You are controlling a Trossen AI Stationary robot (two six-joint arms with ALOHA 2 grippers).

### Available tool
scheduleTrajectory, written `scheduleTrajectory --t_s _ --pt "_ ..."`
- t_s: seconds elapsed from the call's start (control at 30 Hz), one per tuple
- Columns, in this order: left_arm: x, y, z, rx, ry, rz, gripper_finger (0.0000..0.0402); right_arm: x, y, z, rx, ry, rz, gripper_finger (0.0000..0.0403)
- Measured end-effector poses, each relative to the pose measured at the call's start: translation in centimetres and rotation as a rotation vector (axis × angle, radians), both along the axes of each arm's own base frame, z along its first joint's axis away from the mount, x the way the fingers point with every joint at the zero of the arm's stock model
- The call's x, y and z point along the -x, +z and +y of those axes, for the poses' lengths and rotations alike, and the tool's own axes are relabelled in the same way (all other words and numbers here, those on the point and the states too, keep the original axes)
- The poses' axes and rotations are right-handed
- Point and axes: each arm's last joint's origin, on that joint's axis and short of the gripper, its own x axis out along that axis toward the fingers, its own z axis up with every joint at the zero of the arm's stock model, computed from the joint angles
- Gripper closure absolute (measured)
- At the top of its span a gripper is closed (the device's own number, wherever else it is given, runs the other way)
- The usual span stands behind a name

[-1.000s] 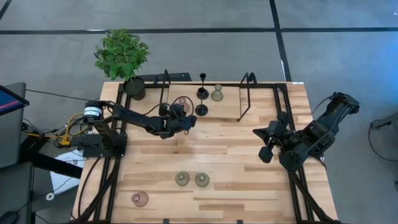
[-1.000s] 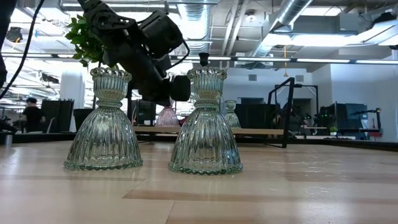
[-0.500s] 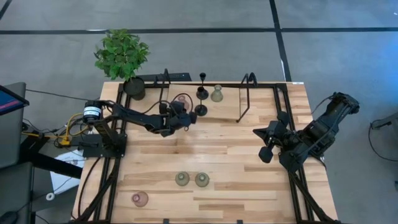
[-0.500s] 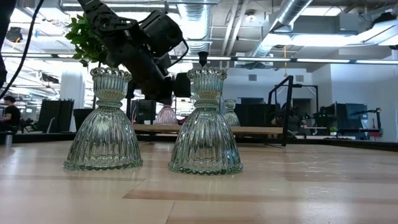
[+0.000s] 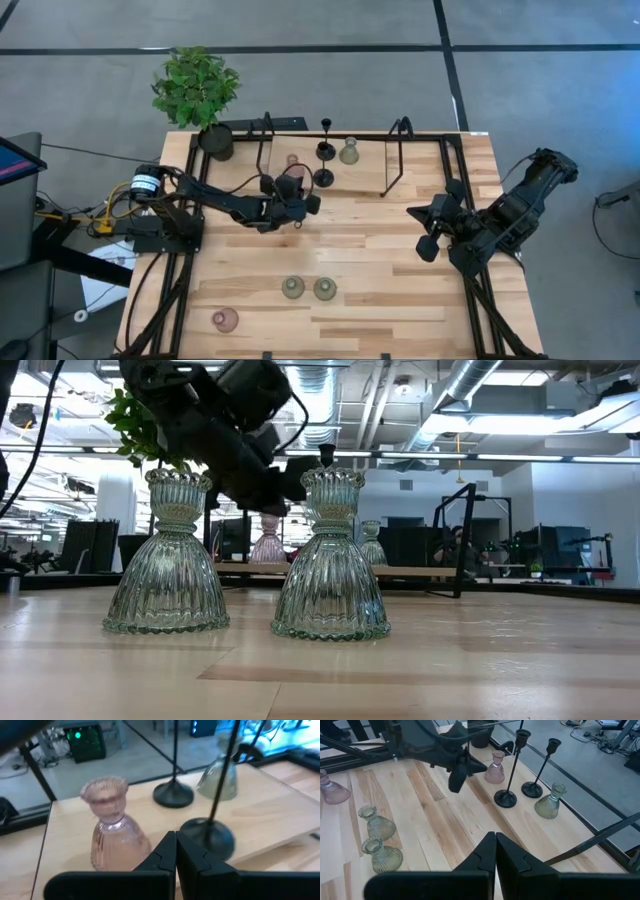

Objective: Pick & Place candle stick holders
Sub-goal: Put the pink candle holder on the shelf aligned with the pink candle holder

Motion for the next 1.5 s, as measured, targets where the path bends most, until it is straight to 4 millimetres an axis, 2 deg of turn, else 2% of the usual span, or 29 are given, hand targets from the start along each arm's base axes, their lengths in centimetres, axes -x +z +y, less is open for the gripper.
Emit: scheduleTrajectory --t_s 0.17,0.3,0.43,0.53,0.67,0.83,0.97,1.4,1.5 --pt "0.2 1.2 -2.4 -0.005 -0.109 -0.021 0.04 0.0 0.0 0.0 0.0 0.0 0.001 0.0403" --pt "1.6 4.3 -5.3 -0.084 -0.272 -0.023 0.04 0.0 0.0 0.0 0.002 0.001 0.002 0.0403" --pt "4.5 8.9 -7.7 -0.225 -0.42 -0.058 0.04 -0.1 0.0 -0.1 0.03 0.014 0.017 0.0403" --pt "7.1 11.7 -8.7 -0.281 -0.533 -0.116 0.04 -0.3 0.0 -0.3 0.036 0.002 0.019 0.0403" --pt "9.8 13.8 -9.7 -0.325 -0.656 -0.173 0.04 -0.5 0.0 -0.7 0.037 -0.02 0.018 0.0403" --pt "12.3 15.1 -11.1 -0.388 -0.755 -0.186 0.04 -0.6 0.1 -0.6 0.023 -0.021 0.005 0.0403" --pt "13.7 15.5 -12.0 -0.37 -0.765 -0.205 0.04 -0.5 0.1 -0.3 0.019 -0.002 0.0 0.0403" --pt "15.0 15.2 -13.9 -0.348 -0.795 -0.192 0.04 -0.3 0.2 0.1 0.009 0.024 -0.007 0.0403" --pt "15.2 15.2 -14.2 -0.346 -0.811 -0.196 0.04 -0.7 0.4 0.6 -0.013 0.074 -0.012 0.0403"
